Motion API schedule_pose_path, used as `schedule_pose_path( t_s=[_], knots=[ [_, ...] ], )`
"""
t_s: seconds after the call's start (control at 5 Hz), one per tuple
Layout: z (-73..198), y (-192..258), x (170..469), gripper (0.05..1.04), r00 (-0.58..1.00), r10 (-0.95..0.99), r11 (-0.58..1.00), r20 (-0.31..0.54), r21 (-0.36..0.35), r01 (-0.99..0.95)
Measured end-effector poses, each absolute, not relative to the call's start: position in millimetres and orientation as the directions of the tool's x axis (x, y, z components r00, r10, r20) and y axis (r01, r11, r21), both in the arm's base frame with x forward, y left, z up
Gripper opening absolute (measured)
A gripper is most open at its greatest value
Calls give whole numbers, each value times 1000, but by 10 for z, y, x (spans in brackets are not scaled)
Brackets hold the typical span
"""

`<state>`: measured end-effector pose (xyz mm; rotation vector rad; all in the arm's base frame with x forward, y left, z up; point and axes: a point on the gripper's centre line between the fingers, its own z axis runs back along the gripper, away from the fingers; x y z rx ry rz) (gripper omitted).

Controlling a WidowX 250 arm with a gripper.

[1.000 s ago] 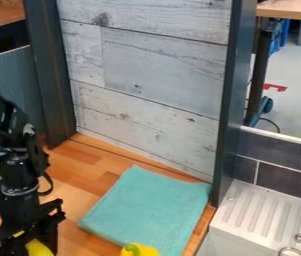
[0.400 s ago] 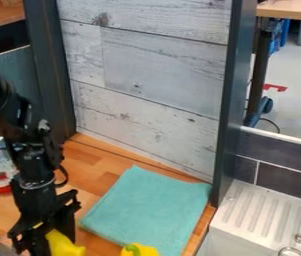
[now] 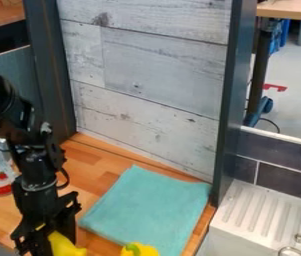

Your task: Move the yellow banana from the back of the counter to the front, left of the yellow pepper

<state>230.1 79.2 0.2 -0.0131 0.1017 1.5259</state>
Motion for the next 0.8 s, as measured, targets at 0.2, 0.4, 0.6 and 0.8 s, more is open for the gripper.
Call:
schedule_pose_path(
  t_s=[0.2,0.4,0.6,0.8],
  knots=[
    [16,796,2295,678,71,994,78,-88,86,-993],
    [70,825,2305,954,73,994,81,-82,108,-991],
    [302,843,2445,1009,99,995,101,-30,67,-993],
    [457,915,2522,1004,111,994,110,7,84,-990]
  ],
)
